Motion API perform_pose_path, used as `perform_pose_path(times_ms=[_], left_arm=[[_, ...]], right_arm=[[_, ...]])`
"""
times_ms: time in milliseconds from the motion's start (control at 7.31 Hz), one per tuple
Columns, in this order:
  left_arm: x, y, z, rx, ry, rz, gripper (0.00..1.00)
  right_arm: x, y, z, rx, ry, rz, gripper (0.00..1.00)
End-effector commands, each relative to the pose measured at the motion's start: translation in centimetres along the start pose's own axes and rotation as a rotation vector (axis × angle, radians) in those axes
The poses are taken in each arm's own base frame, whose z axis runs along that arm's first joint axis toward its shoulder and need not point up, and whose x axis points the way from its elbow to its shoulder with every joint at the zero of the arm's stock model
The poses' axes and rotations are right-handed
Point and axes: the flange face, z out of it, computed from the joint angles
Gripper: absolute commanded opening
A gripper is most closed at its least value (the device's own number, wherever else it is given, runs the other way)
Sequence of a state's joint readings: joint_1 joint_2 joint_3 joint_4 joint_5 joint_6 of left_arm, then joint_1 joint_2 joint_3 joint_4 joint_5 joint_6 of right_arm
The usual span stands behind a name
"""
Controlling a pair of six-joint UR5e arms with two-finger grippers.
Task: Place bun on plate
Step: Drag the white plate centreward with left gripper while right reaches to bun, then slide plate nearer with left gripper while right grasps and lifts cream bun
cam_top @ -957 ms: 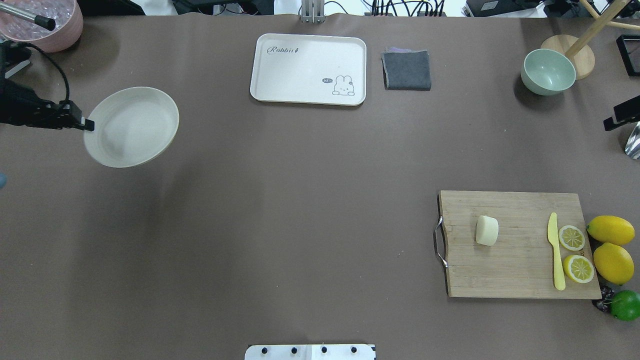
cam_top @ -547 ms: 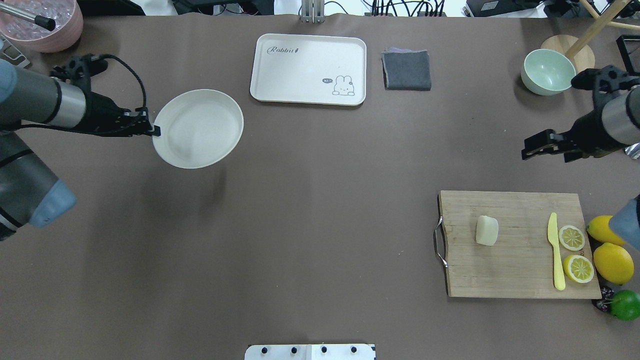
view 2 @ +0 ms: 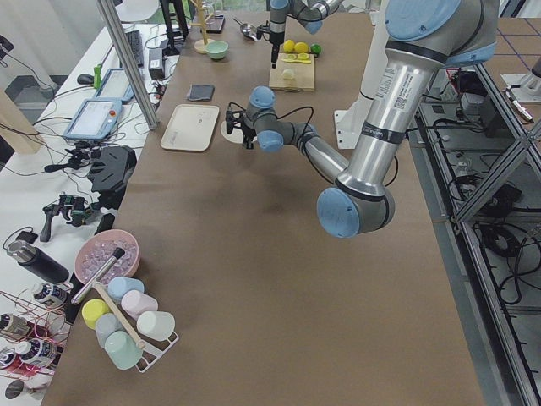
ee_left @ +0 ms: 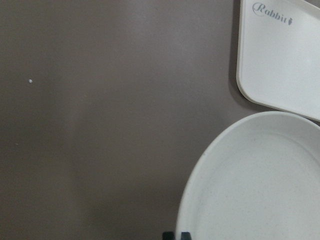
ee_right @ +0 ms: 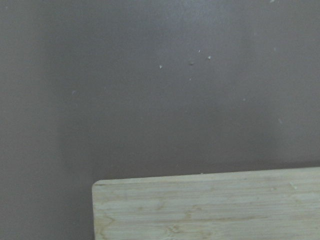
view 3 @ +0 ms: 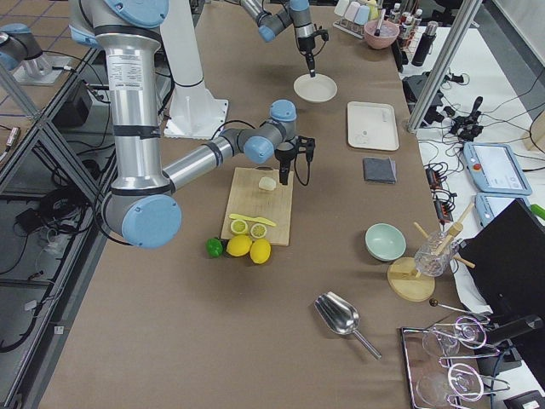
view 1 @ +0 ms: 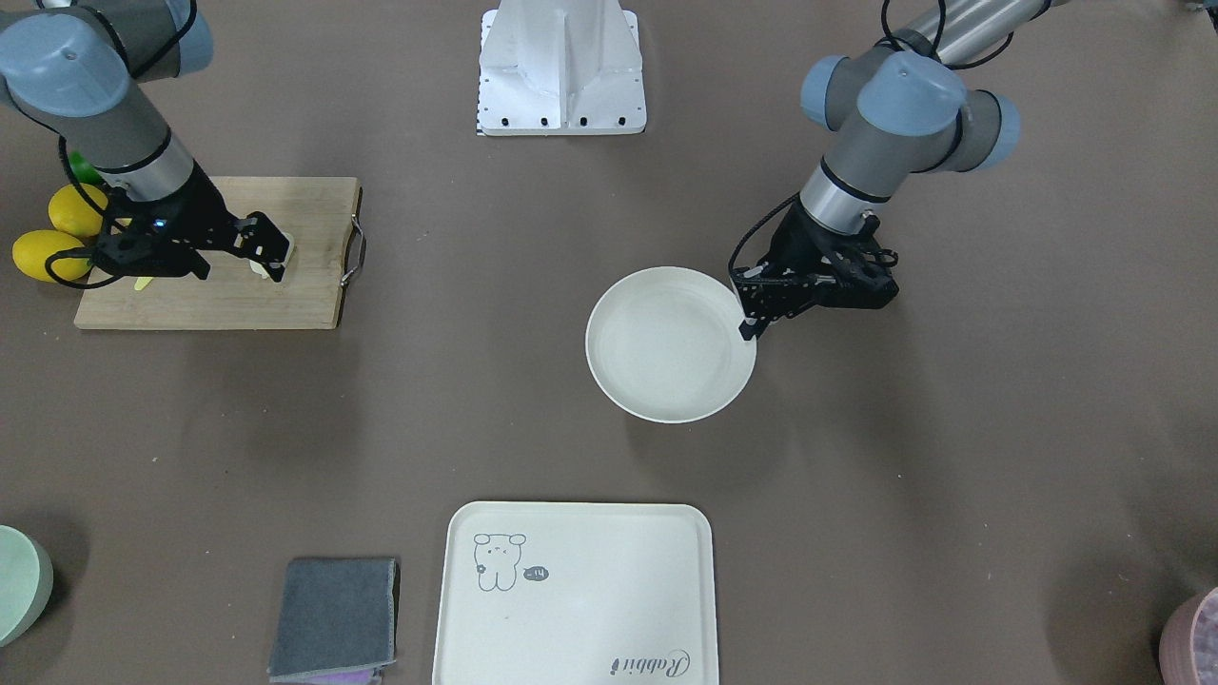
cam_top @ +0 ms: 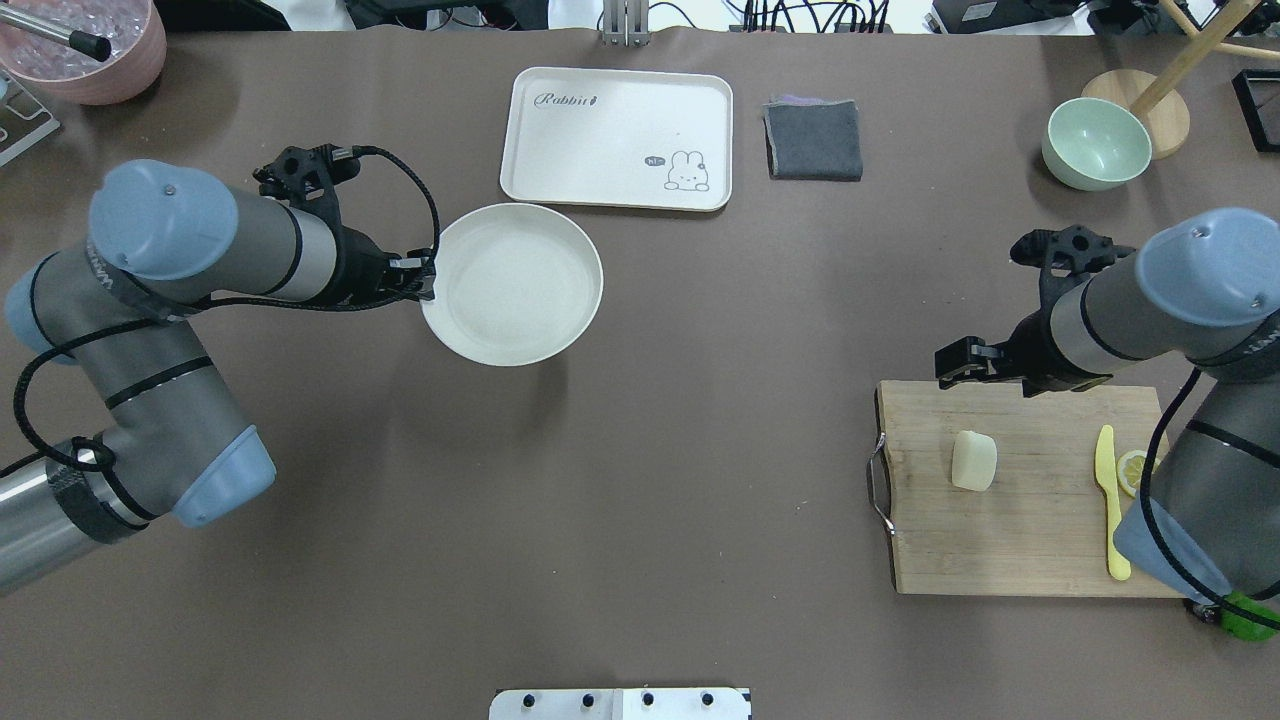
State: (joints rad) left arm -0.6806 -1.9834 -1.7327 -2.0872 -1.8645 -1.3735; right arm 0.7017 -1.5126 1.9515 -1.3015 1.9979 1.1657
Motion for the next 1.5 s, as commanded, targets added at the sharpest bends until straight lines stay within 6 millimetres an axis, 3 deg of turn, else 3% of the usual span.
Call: perform_pose_path(times_ms=[0,137,274,410,684,821,957,1094,1231,1368], left_arm=[[4.2,3.0,-0.4,0.011,-0.018,-0.02,0.0],[5.1,4.0,-1.0,0.003,-0.017,-0.021,0.0],[5.5,5.1,-0.4,0.018,-0.021,-0.01,0.0],[5.7,5.8,0.0,0.022,-0.025,-0.003,0.0],[6.3,7.4,0.5,0.03,-0.022,-0.003,0.0],[6.6,8.4,0.9,0.033,-0.023,0.005,0.0],[6.5,8.5,0.9,0.034,-0.023,0.005,0.0],[6.4,8.5,0.7,0.035,-0.024,0.005,0.0],[6.4,8.7,0.8,0.035,-0.024,0.002,0.0],[6.7,10.1,1.3,0.045,-0.026,-0.006,0.0]], right_arm=[[-0.9,3.4,2.9,-0.027,0.04,0.023,1.0],[0.1,4.1,3.2,-0.031,0.031,0.017,1.0],[2.4,5.1,3.5,-0.025,0.002,0.002,1.0],[3.3,5.7,3.8,-0.027,-0.004,0.006,1.0],[2.7,6.4,5.0,-0.021,0.011,0.04,0.94],[2.2,6.7,5.3,-0.007,0.014,0.062,0.67],[2.0,6.8,5.0,-0.004,0.009,0.06,0.31],[1.6,6.8,4.4,0.0,-0.005,0.056,0.06],[1.1,6.9,3.5,0.0,-0.024,0.053,0.01],[0.9,6.8,3.2,0.001,-0.03,0.052,0.0]])
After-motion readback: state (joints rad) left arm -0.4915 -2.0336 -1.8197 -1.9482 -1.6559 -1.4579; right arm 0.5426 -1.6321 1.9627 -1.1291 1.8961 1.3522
